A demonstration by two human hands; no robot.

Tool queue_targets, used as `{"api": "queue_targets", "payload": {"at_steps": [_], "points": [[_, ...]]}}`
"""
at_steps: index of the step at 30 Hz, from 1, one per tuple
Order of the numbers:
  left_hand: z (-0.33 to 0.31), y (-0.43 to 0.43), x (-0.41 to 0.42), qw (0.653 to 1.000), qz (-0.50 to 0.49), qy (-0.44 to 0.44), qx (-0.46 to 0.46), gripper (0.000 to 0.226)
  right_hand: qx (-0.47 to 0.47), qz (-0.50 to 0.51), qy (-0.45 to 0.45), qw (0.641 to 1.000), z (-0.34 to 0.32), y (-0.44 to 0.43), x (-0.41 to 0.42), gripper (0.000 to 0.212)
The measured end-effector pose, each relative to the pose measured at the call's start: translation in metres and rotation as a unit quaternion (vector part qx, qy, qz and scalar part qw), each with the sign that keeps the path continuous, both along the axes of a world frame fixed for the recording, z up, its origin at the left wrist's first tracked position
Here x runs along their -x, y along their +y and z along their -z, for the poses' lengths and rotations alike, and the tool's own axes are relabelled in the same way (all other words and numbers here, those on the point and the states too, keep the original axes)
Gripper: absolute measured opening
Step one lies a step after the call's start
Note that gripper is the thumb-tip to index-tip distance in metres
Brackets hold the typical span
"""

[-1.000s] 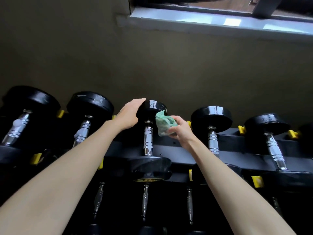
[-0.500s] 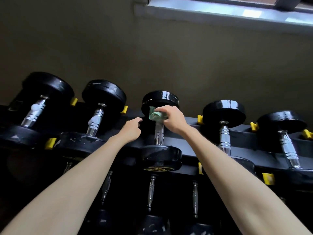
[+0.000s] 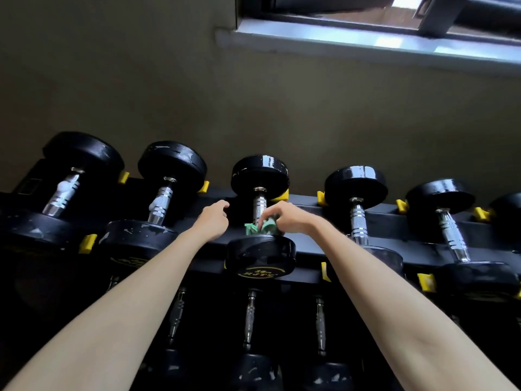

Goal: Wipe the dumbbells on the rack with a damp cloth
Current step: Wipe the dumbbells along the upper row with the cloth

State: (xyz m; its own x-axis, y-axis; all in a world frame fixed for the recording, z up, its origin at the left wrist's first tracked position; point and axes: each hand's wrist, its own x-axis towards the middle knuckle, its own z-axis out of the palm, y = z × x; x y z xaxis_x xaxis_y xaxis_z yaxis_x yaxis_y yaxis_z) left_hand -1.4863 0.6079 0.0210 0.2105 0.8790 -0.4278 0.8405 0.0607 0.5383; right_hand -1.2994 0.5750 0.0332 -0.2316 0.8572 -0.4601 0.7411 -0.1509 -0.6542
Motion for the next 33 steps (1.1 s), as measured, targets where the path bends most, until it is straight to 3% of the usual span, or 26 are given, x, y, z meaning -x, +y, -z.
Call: {"api": "queue_targets", "payload": {"at_steps": [4, 6, 7, 10, 12, 14, 19, 23, 28, 29, 33], "points": [[-0.012, -0.006, 0.000, 1.000, 0.005, -0.006, -0.020, 0.051, -0.021, 0.085, -0.105, 0.991, 0.001, -0.015, -0.017, 0.042], [-0.023, -0.012, -0.008, 0.999, 0.013, -0.023, -0.032, 0.050, -0.031, 0.220, -0.012, 0.975, -0.008, -0.034, -0.026, 0.043], [-0.028, -0.012, -0.014, 0.998, 0.014, -0.037, -0.038, 0.050, -0.023, 0.294, 0.089, 0.951, -0.014, -0.042, -0.029, 0.046], [-0.049, -0.023, -0.046, 0.992, 0.035, -0.107, -0.054, 0.046, 0.004, 0.430, 0.361, 0.827, -0.044, -0.083, -0.036, 0.046], [-0.068, -0.036, -0.077, 0.982, 0.044, -0.177, -0.043, 0.041, -0.008, 0.460, 0.488, 0.742, -0.060, -0.117, -0.045, 0.044], [-0.092, -0.062, -0.115, 0.963, 0.065, -0.260, 0.009, 0.036, -0.054, 0.484, 0.557, 0.673, -0.077, -0.158, -0.058, 0.043], [-0.157, -0.170, -0.205, 0.862, 0.269, -0.392, 0.176, 0.031, -0.193, 0.550, 0.550, 0.599, -0.118, -0.291, -0.095, 0.039], [-0.180, -0.275, -0.266, 0.784, 0.430, -0.392, 0.216, 0.029, -0.289, 0.621, 0.525, 0.505, -0.134, -0.417, -0.118, 0.031], [-0.185, -0.422, -0.325, 0.718, 0.571, -0.336, 0.215, 0.011, -0.383, 0.710, 0.489, 0.331, -0.132, -0.566, -0.119, 0.024], [-0.185, -0.478, -0.338, 0.687, 0.615, -0.319, 0.219, 0.009, -0.416, 0.731, 0.461, 0.284, -0.131, -0.616, -0.115, 0.022], [-0.178, -0.615, -0.366, 0.636, 0.693, -0.281, 0.192, 0.016, -0.460, 0.776, 0.396, 0.171, -0.122, -0.727, -0.105, 0.021]]}}
